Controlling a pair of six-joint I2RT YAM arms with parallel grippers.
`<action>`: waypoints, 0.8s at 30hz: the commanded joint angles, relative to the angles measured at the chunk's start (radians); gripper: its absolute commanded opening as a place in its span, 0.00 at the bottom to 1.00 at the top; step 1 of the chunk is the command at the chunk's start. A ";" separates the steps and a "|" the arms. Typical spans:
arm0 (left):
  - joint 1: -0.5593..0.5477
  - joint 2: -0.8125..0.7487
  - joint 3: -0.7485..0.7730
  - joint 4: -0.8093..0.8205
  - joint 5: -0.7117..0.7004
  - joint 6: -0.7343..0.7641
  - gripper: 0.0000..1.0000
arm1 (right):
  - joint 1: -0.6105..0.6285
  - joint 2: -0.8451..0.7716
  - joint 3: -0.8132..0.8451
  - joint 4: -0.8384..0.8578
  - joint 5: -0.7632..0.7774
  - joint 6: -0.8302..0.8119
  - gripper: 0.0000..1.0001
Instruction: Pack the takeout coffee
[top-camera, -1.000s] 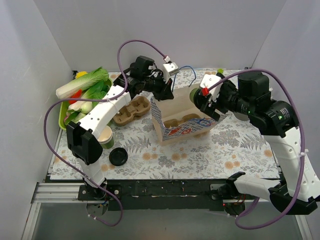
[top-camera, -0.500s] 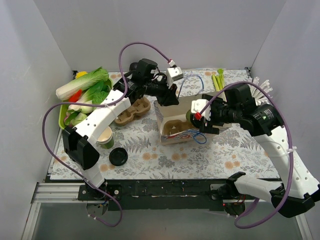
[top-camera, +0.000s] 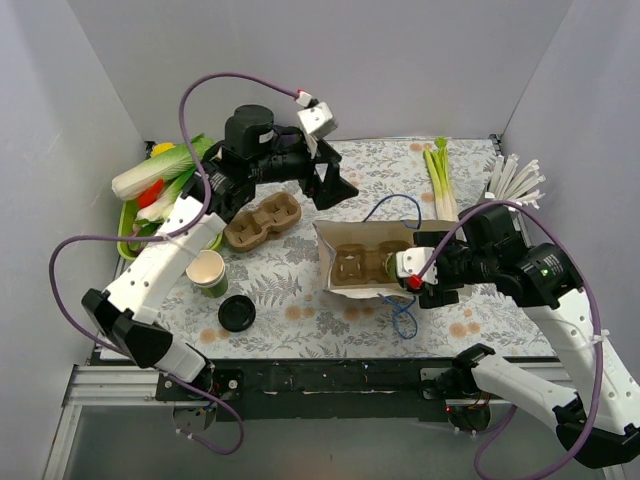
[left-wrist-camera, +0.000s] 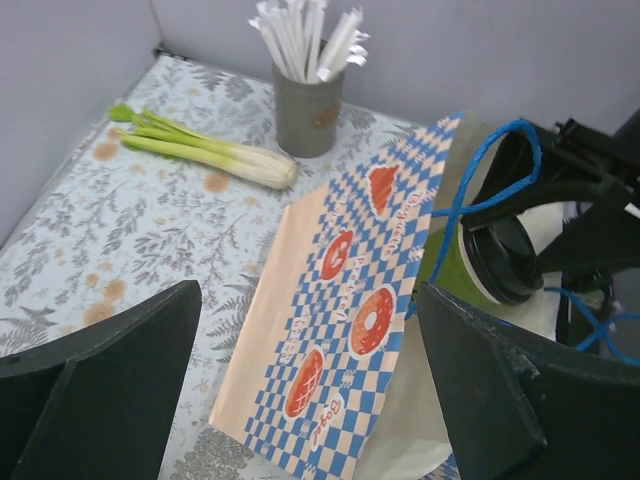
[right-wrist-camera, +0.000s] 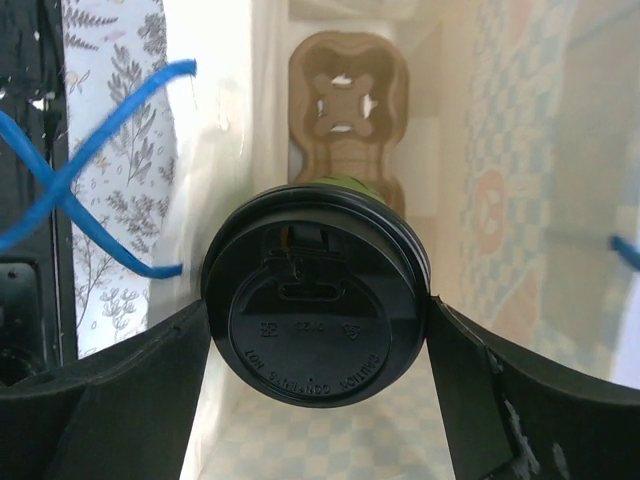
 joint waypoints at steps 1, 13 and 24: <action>0.037 -0.068 -0.072 0.125 -0.125 -0.100 0.91 | 0.003 -0.026 -0.055 -0.005 0.067 -0.199 0.01; 0.103 0.134 -0.178 0.254 -0.109 -0.177 0.89 | 0.046 0.036 -0.067 0.129 0.207 -0.147 0.01; 0.126 0.108 -0.293 0.364 0.111 -0.289 0.86 | 0.193 0.063 -0.041 0.071 0.228 -0.066 0.01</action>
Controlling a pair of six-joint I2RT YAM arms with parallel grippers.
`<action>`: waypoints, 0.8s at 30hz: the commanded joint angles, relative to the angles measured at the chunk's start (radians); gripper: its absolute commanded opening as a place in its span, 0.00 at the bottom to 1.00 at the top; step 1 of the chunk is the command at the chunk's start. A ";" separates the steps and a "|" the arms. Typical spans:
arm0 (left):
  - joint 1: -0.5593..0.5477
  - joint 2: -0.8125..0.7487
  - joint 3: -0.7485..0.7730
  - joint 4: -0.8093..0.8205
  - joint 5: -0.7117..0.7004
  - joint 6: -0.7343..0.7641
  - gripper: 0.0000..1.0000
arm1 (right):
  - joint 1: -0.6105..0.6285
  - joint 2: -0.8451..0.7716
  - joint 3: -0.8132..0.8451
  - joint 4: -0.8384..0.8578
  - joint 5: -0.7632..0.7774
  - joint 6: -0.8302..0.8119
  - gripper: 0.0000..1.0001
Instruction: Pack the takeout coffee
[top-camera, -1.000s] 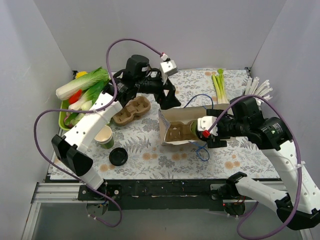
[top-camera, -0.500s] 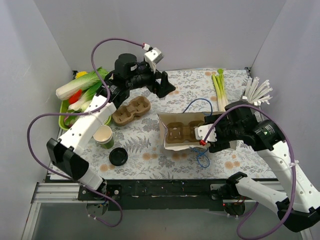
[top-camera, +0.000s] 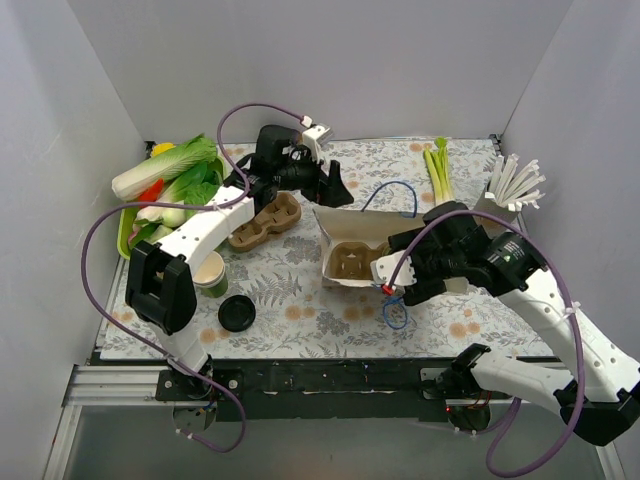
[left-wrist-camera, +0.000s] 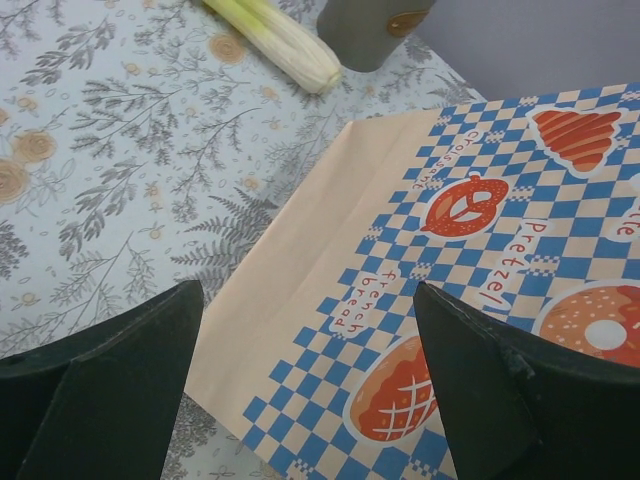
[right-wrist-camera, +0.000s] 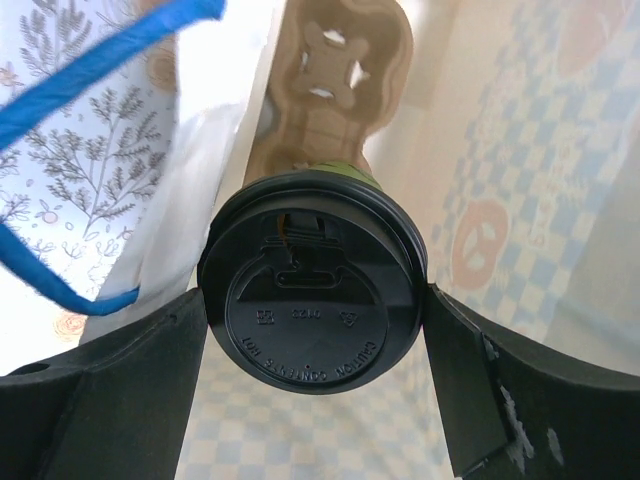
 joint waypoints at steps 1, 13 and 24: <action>0.004 -0.106 -0.054 0.088 0.151 -0.026 0.86 | 0.091 -0.044 0.023 -0.035 0.028 0.039 0.01; 0.002 -0.260 -0.236 0.188 0.249 -0.069 0.81 | 0.166 -0.040 -0.026 -0.059 0.324 0.148 0.01; 0.002 -0.347 -0.391 0.324 0.271 -0.195 0.77 | 0.166 -0.008 -0.030 0.019 0.298 0.243 0.01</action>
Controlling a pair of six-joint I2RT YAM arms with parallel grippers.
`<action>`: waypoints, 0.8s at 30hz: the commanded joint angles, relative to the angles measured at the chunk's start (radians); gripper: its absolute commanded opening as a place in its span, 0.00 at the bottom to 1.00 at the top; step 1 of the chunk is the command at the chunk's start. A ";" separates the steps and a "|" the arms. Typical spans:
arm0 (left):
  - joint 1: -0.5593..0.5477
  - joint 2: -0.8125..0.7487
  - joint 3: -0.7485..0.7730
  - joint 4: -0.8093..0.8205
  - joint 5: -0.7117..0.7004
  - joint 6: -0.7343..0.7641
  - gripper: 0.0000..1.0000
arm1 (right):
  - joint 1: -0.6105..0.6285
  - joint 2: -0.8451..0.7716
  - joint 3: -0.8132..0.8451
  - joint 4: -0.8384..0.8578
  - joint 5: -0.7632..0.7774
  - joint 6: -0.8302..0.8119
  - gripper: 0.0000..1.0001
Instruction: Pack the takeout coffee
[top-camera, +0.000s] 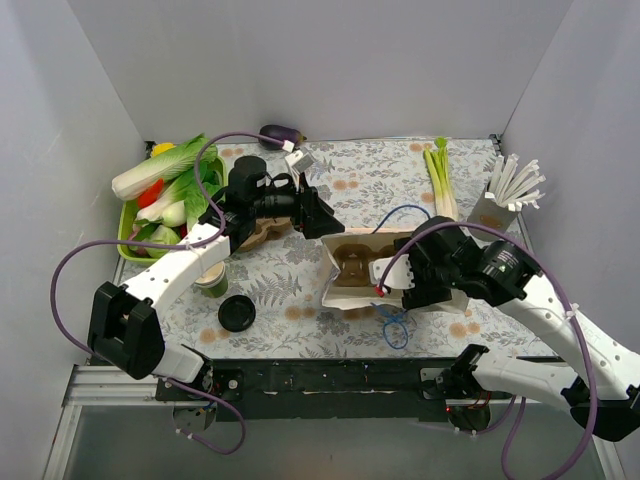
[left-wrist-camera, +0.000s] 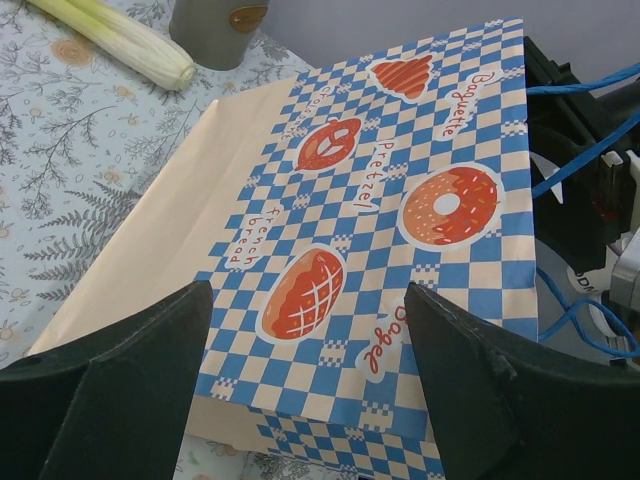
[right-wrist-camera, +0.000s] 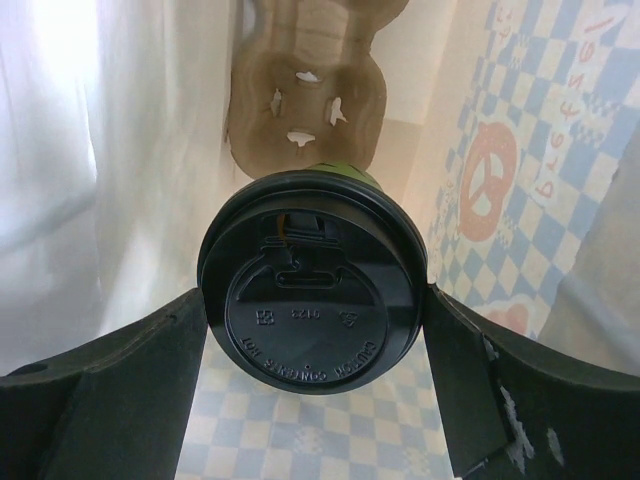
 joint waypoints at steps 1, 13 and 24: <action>0.000 -0.040 -0.025 0.082 0.030 -0.050 0.77 | 0.010 0.038 0.005 0.077 -0.034 0.037 0.01; 0.011 -0.064 -0.037 0.081 0.013 -0.019 0.77 | 0.007 0.034 -0.112 0.207 -0.141 0.096 0.01; 0.012 -0.037 -0.025 0.075 0.016 0.038 0.77 | -0.040 -0.009 -0.182 0.327 -0.158 0.060 0.01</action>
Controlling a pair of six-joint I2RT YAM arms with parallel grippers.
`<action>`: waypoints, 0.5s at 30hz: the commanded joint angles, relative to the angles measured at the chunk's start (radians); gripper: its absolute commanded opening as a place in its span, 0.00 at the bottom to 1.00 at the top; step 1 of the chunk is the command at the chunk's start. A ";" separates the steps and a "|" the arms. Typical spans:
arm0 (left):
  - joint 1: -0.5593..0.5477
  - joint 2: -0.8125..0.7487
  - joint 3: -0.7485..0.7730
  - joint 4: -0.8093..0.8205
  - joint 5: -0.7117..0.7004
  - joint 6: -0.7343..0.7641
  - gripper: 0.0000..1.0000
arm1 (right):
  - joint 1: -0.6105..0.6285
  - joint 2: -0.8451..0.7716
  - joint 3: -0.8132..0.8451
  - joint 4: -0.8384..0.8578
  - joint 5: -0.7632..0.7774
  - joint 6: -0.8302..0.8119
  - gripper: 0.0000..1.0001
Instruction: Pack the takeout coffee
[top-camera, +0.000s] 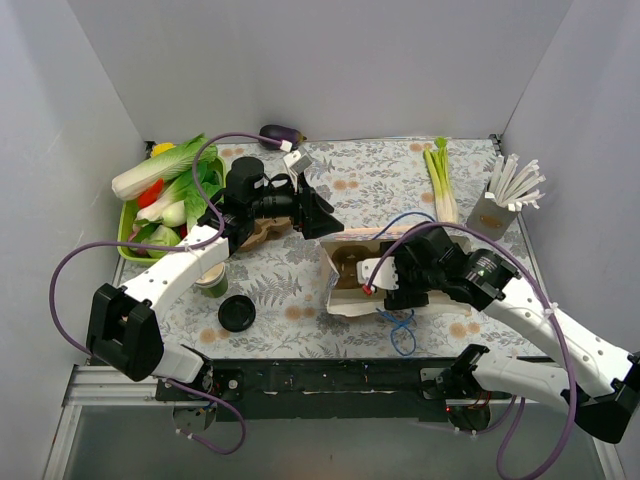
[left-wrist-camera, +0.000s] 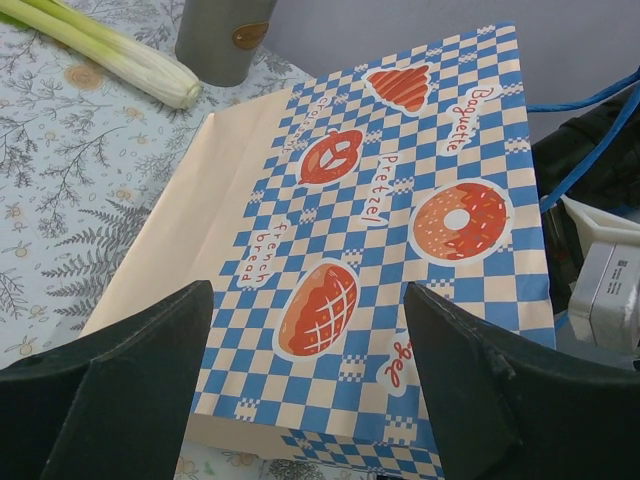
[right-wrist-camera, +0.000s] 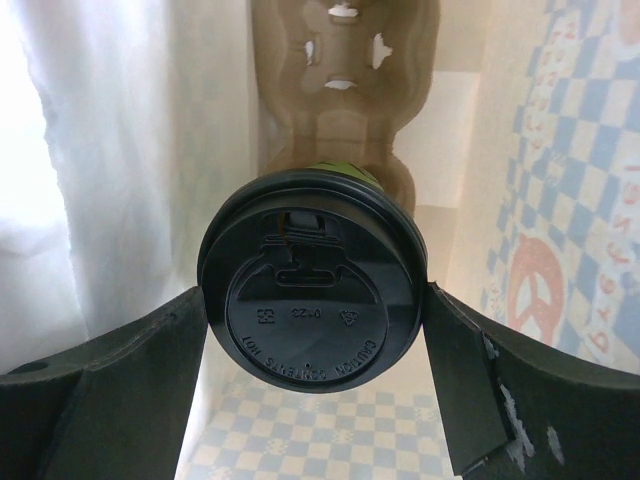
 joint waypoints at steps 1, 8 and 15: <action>0.009 -0.024 0.001 0.009 0.007 0.032 0.77 | -0.042 -0.001 -0.001 0.079 -0.014 -0.022 0.01; 0.015 -0.002 0.002 0.021 0.018 0.032 0.78 | -0.142 0.057 0.029 0.089 -0.033 -0.082 0.01; 0.017 0.002 0.004 0.007 0.015 0.043 0.77 | -0.150 0.051 -0.020 0.170 -0.064 -0.150 0.01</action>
